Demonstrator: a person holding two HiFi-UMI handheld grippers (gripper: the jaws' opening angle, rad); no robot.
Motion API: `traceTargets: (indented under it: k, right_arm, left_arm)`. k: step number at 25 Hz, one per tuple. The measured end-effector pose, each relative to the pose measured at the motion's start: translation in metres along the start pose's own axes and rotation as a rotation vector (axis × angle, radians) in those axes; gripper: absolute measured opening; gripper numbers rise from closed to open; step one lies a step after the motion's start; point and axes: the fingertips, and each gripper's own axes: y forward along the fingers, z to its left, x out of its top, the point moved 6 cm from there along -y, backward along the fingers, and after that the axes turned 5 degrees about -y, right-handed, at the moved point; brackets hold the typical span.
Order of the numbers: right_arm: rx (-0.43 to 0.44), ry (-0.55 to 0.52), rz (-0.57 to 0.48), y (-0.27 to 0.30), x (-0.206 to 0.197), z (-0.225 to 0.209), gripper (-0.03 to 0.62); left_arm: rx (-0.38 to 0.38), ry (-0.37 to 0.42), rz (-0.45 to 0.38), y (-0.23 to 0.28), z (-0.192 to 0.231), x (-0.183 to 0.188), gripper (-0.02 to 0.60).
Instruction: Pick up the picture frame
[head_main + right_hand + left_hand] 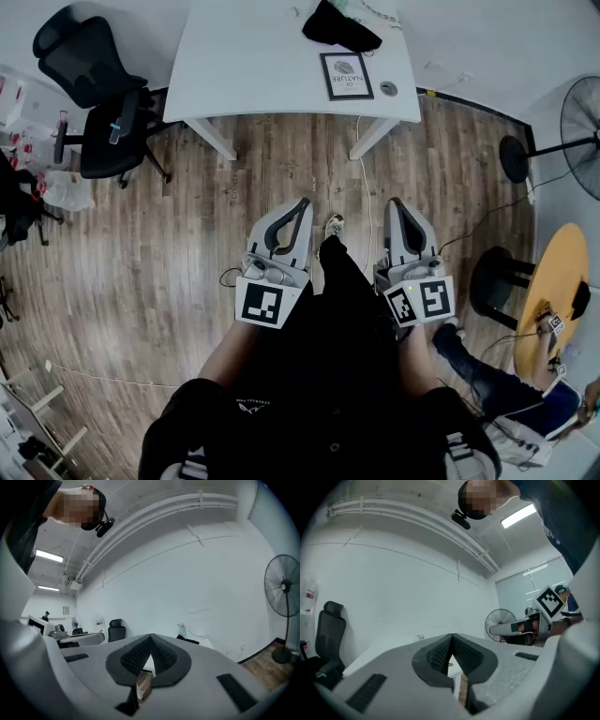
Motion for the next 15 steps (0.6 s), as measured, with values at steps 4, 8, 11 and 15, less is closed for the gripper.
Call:
traceTargets:
  k: [4,8,11,15]
  right_arm:
    - [0.02,-0.049,-0.037,-0.048,0.008,0.015,-0.002]
    - [0.059,-0.032,-0.066,-0.099,0.011,0.022,-0.002]
    - [0.093,-0.006,-0.087,-0.142,0.009,0.022,-0.002]
    - [0.109,-0.003,-0.083,-0.214,0.001,0.008,-0.002]
  left_arm:
    - [0.01,0.035,-0.03,-0.032,-0.036,0.007,0.006]
    - [0.048,0.055,-0.05,-0.064,-0.08,0.014,0.006]
    - [0.091,0.083,-0.048,-0.088,-0.118,0.011,0.006]
    - [0.113,0.079,-0.037,-0.114,-0.187,-0.004,0.006]
